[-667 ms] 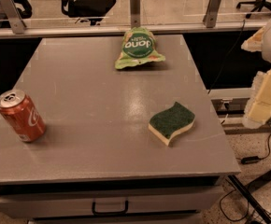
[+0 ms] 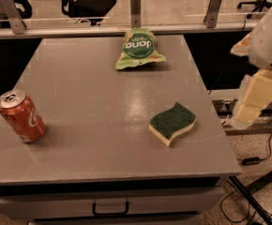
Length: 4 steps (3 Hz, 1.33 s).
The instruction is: Pick sponge
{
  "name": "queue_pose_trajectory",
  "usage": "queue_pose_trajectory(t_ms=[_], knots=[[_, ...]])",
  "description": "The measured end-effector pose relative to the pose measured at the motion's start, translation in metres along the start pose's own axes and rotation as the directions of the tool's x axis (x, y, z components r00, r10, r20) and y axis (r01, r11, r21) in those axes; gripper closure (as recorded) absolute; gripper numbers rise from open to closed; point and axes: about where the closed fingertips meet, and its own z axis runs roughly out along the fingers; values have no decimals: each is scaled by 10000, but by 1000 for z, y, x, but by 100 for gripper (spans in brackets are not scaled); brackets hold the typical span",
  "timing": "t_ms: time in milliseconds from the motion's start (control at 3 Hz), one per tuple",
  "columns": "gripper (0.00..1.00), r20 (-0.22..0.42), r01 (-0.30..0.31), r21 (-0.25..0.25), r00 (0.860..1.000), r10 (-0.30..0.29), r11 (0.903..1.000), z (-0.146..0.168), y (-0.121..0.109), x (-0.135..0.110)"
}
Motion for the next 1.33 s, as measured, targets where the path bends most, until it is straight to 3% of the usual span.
queue_pose_trajectory(t_ms=[667,1333], knots=[[0,217,403,-928,9990,-385,9949,59,3,-20],[0,686,1002,-1795,9937,-891,9787,101,19,-41]])
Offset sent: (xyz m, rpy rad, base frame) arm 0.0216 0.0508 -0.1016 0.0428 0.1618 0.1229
